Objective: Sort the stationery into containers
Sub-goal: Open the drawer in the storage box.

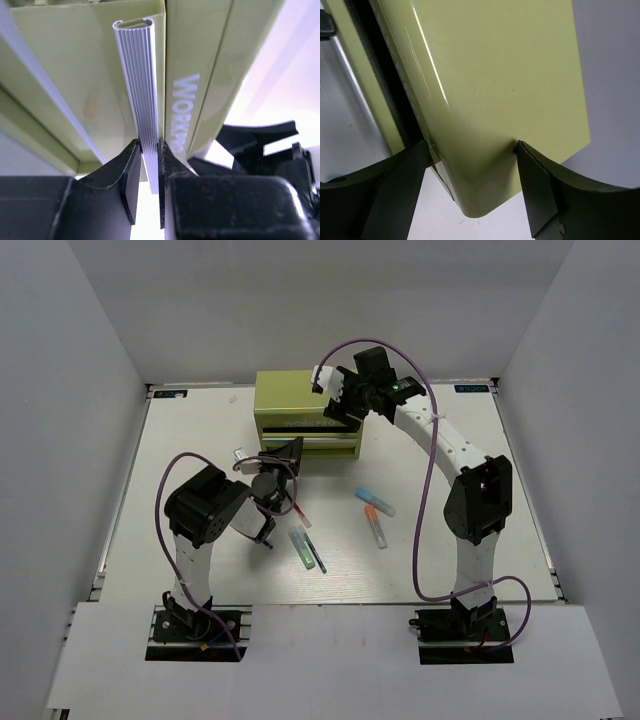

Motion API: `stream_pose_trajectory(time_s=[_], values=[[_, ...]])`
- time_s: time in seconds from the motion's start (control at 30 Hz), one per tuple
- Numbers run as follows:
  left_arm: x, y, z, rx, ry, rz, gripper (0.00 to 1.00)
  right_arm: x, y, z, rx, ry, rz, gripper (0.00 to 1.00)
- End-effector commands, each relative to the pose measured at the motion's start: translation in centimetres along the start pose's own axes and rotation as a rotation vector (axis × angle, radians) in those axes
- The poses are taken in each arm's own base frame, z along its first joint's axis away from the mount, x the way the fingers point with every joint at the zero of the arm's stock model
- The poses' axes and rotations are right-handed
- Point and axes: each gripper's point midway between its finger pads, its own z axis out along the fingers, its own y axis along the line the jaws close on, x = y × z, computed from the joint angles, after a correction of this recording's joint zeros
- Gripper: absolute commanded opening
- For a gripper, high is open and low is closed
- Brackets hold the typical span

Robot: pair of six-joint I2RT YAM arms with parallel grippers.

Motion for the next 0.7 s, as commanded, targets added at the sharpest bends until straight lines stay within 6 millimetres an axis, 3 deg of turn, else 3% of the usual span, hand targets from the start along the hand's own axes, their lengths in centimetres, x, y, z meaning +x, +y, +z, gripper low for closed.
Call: stream_pose_trajectory(time_s=[0.0,0.2,0.3,0.4,0.43,0.47,0.57,0.6,0.67], values=[[-1.0,-0.5,-2.1,0.017,-0.037,0.028,0.0,1.9,1.3,0.8,-0.044,0.069,0.06,0.76],[-0.5,-0.5,-5.0,0.007,0.002,0.04,0.0,1.9,1.4,0.8,-0.047,0.066,0.071,0.76],[-0.8,-0.8,-5.5,0.008,0.002,0.039,0.0,1.9,1.7,0.8,-0.053,0.068,0.075,0.76],[-0.7,-0.8,-5.6,-0.001,0.012,0.055,0.02,1.9,1.7,0.5,-0.057,0.063,0.079,0.82],[-0.7,-0.5,-5.6,-0.017,0.014,0.064,0.09,1.8,1.9,0.5,-0.062,0.062,0.076,0.9],[-0.4,-1.2,-5.3,-0.008,0.024,0.06,0.3,1.8,1.9,0.2,-0.061,0.06,0.078,0.9],[0.0,-1.0,-4.9,-0.043,0.038,0.099,0.57,0.8,1.8,-1.0,-0.063,0.029,0.073,0.9],[0.1,-1.8,-4.7,-0.034,0.037,0.094,0.6,0.2,1.8,-1.6,-0.057,0.01,0.072,0.9],[0.1,-1.5,-4.8,-0.051,0.04,0.124,0.69,-0.2,1.6,-2.5,-0.042,-0.012,0.069,0.9]])
